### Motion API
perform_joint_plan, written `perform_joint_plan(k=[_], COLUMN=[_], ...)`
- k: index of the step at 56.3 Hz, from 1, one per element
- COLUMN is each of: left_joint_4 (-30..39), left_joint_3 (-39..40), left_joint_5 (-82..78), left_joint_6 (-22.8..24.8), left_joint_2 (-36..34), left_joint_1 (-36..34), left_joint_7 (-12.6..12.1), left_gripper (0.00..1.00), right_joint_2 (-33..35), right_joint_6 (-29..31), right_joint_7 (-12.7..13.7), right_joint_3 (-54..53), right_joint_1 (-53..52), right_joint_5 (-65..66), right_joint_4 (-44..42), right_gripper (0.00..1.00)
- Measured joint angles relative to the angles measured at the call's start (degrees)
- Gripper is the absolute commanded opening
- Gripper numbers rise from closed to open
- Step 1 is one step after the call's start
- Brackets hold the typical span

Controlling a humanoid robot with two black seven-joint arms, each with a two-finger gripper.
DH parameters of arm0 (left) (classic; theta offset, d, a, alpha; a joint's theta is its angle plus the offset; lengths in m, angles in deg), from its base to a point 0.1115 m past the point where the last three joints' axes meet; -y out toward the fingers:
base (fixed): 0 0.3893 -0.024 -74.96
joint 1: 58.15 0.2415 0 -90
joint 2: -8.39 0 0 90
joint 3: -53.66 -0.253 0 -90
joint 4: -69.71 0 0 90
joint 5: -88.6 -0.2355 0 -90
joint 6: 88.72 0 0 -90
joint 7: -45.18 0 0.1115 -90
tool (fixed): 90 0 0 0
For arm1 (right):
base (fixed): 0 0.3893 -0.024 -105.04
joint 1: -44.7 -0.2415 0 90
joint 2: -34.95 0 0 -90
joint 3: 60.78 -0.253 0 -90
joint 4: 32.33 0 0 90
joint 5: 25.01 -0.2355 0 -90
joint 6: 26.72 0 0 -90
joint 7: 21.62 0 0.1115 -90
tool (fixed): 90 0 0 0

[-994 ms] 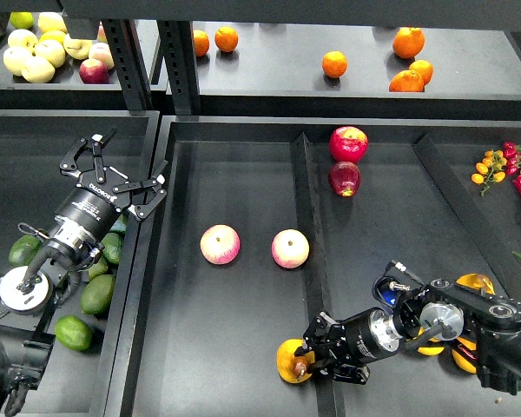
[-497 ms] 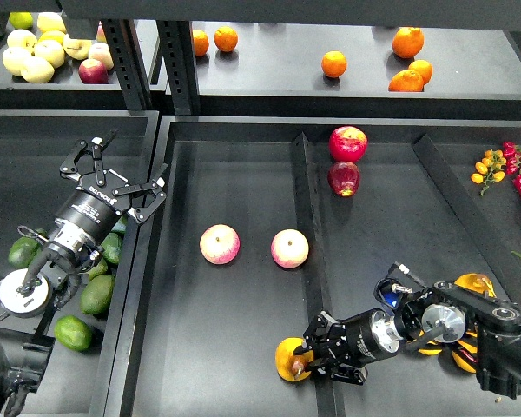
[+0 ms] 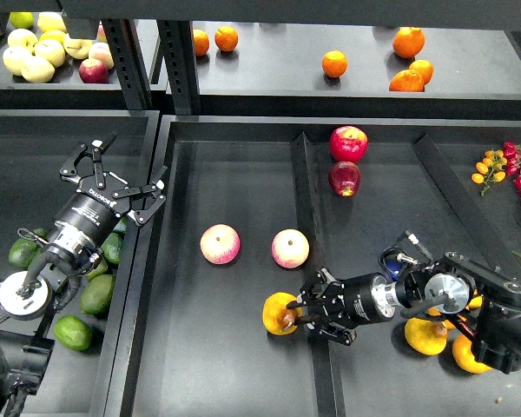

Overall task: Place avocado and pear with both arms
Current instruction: 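Carry the halved fruit to the pile of halved orange fruits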

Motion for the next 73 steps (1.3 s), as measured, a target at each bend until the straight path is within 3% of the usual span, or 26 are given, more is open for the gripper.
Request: perform_joint_plan(k=[10, 21, 56, 73], left_joint_4=[0.0, 0.0, 0.0, 0.0], left_joint_3=[0.0, -0.6, -0.6, -0.6], left_joint_5=[0.0, 0.0, 0.0, 0.0], left_joint_6=[0.0, 0.0, 0.0, 0.0], left_joint_2=[0.0, 0.0, 0.0, 0.0], left_joint_1=[0.0, 0.0, 0.0, 0.0], left_joint_7=[0.0, 0.0, 0.0, 0.0], left_gripper=[0.99, 0.99, 0.99, 0.99], right_joint_2=[6.9, 9.8, 2.8, 2.1], right_joint_6=[0.0, 0.0, 0.0, 0.0], right_joint_7=[0.0, 0.0, 0.0, 0.0], right_joint_3=[4.5, 10.3, 11.9, 11.0], right_joint_1=[-1.2, -1.2, 1.6, 3.3], right_joint_5=[-4.4, -5.6, -5.7, -5.7], right_joint_4=[-4.1, -8.3, -12.7, -12.6], right_gripper=[0.03, 0.03, 0.05, 0.36])
